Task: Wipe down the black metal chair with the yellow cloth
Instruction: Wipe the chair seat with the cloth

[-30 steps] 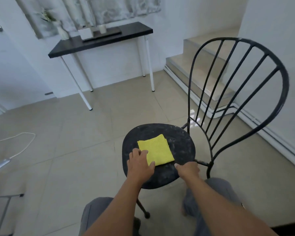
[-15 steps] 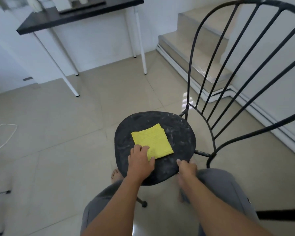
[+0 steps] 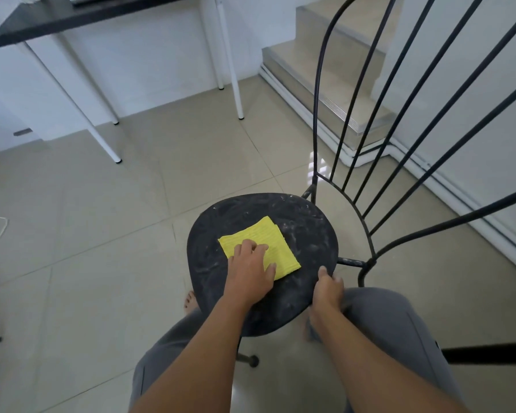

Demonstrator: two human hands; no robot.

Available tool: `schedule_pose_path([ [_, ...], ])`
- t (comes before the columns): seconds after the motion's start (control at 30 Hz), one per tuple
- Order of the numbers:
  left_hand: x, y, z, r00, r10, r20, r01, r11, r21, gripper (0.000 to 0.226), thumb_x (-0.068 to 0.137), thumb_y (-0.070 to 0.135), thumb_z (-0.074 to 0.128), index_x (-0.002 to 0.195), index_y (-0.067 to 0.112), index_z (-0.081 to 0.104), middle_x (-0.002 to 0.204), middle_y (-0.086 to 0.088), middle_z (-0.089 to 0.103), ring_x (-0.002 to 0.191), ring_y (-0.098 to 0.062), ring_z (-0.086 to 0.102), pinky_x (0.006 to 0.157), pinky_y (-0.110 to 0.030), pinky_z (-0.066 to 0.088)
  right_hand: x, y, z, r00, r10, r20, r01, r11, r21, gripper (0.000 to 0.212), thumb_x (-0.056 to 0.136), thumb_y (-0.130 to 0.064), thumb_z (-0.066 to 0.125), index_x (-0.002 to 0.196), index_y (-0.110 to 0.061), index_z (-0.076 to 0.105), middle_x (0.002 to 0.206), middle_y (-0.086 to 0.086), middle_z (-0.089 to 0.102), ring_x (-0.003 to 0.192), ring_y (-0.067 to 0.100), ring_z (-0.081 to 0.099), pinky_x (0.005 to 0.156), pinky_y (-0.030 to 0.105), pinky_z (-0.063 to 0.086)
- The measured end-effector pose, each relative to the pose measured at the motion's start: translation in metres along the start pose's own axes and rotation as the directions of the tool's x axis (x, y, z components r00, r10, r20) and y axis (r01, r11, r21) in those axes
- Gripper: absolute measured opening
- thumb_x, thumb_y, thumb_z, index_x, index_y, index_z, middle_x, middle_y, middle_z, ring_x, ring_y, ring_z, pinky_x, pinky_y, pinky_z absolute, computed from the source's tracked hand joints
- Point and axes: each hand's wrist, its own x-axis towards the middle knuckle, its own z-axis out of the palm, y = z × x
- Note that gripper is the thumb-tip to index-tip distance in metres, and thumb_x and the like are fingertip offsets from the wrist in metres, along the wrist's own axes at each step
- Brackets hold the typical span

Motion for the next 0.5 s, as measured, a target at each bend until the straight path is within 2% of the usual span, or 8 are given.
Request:
schedule_pose_path([
  [0.07,0.003,0.003,0.004,1.0,0.022,0.007,-0.022,1.0,0.022,0.05,0.093,0.043,0.054,0.138,0.021,0.048,0.135,-0.002,0.044,0.123,-0.021,0.039,0.097,-0.037,0.04,0.0,-0.008,0.001,0.999,-0.022,-0.038,0.022,1.0,-0.005,0.037,0.104,-0.034,0.04,0.128,-0.01,0.054,0.126,0.016,0.061,0.114,0.037,0.058,0.101,0.049,0.046],
  [0.17,0.009,0.007,0.007,0.999,0.05,0.005,-0.051,0.998,0.041,0.054,0.095,0.045,0.05,0.143,0.022,0.042,0.148,-0.002,0.037,0.135,-0.023,0.032,0.103,-0.041,0.038,0.009,-0.015,0.002,0.995,-0.051,-0.089,0.049,0.999,-0.023,0.046,0.108,-0.031,0.029,0.143,-0.006,0.045,0.139,0.019,0.054,0.126,0.038,0.051,0.102,0.041,0.039],
  [0.33,0.026,0.004,0.012,0.993,0.118,0.013,-0.119,0.988,0.095,0.059,0.099,0.046,0.04,0.152,0.023,0.029,0.16,-0.001,0.022,0.147,-0.024,0.019,0.117,-0.042,0.027,0.016,-0.01,0.008,0.981,-0.121,-0.153,0.111,0.991,-0.072,0.047,0.109,-0.031,0.025,0.14,-0.004,0.046,0.14,0.022,0.053,0.127,0.039,0.05,0.1,0.041,0.038],
  [0.5,0.043,-0.006,0.021,0.984,0.178,0.015,-0.177,0.968,0.179,0.067,0.095,0.054,0.019,0.152,0.02,0.028,0.163,-0.004,0.018,0.15,-0.026,0.015,0.121,-0.04,0.02,0.018,0.0,0.016,0.958,-0.202,-0.202,0.187,0.978,-0.091,0.047,0.109,-0.031,0.025,0.137,-0.001,0.048,0.136,0.024,0.056,0.122,0.042,0.053,0.092,0.036,0.039],
])
